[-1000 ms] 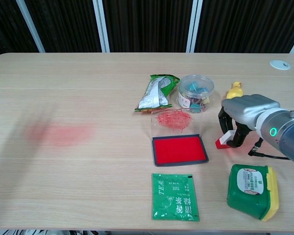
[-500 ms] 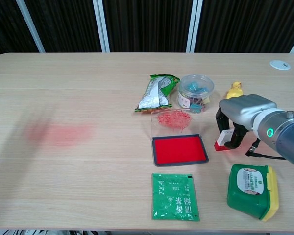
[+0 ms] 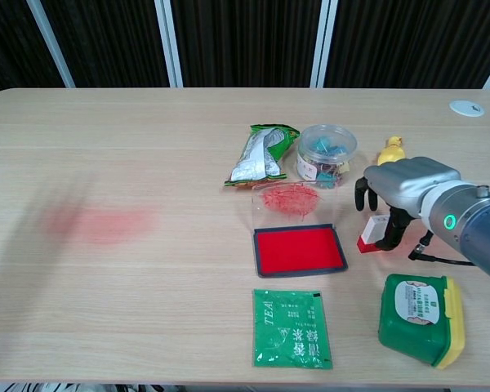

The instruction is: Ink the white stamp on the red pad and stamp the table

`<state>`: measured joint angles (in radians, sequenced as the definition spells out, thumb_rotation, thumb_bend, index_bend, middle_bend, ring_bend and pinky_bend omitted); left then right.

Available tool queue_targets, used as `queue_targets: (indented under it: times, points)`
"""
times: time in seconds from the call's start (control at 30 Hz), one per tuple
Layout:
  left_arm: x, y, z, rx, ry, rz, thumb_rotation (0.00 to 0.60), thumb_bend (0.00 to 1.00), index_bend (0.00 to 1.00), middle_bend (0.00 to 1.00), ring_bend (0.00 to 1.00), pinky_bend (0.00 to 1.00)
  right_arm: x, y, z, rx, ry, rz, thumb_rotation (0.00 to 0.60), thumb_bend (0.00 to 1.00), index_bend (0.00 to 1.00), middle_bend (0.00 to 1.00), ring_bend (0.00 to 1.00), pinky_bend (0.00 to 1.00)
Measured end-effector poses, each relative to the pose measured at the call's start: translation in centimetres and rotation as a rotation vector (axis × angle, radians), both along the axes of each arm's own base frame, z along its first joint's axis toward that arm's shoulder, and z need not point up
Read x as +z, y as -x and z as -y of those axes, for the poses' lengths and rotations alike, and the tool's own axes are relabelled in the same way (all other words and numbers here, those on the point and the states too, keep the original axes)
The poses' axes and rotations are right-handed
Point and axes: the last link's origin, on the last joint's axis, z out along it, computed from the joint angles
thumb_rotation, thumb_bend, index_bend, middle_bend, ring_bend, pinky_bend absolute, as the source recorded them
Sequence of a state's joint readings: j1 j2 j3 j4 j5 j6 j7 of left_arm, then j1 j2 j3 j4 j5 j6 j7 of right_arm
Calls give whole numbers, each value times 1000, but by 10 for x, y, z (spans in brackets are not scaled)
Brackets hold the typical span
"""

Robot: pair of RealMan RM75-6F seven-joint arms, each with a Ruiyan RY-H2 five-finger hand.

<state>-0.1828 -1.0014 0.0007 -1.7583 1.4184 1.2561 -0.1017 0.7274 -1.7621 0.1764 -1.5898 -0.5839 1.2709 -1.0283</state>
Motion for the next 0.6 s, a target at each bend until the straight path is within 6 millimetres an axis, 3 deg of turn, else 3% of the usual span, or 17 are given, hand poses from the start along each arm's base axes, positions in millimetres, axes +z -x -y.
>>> queue_targets:
  times: [0.23,0.6]
  points:
    - [0,0,0,-1,-1,-4,600,0,0,0,0,0,14,-3,-3,37,22,-15,600,201,135,120,124,290]
    - [1,-1,2,-22,-12,-18,600,0,0,0,0,0,80,20,-18,137,154,16,600,170,0,1,1,227]
